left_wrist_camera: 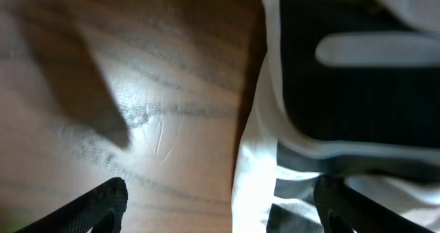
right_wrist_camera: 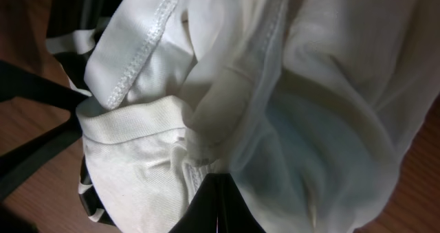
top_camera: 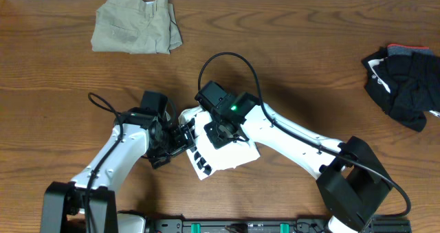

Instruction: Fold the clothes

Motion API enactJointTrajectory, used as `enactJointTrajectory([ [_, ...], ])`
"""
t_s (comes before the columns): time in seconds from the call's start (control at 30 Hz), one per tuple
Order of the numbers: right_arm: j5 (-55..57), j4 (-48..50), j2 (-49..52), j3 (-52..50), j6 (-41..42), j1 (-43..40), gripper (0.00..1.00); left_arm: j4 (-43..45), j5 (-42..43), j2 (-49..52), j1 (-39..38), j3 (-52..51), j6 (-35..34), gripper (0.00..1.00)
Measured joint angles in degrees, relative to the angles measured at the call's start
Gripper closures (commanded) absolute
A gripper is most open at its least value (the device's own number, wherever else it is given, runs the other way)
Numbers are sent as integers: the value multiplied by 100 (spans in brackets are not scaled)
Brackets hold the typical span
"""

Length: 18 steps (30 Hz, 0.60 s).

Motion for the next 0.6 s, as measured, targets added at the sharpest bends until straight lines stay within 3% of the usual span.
enactJointTrajectory([
  [0.03, 2, 2, 0, 0, 24, 0, 83, 28, 0, 48, 0, 0, -4, 12],
  [0.07, 7, 2, 0, 0, 61, 0, 66, 39, 0, 107, 0, 0, -9, 12],
  [0.1, 0, -7, 0, 0, 57, 2, 56, 44, 0, 179, 0, 0, -11, 12],
  [0.13, 0, -15, 0, 0, 48, 2, 55, 48, 0, 232, 0, 0, -11, 12],
  [0.5, 2, -15, 0, 0, 13, 142, 56, 122, 2, 439, 0, 0, -11, 12],
  [0.6, 7, 22, 2, 0, 13, 142, 67, 122, 2, 439, 0, 0, -11, 12],
])
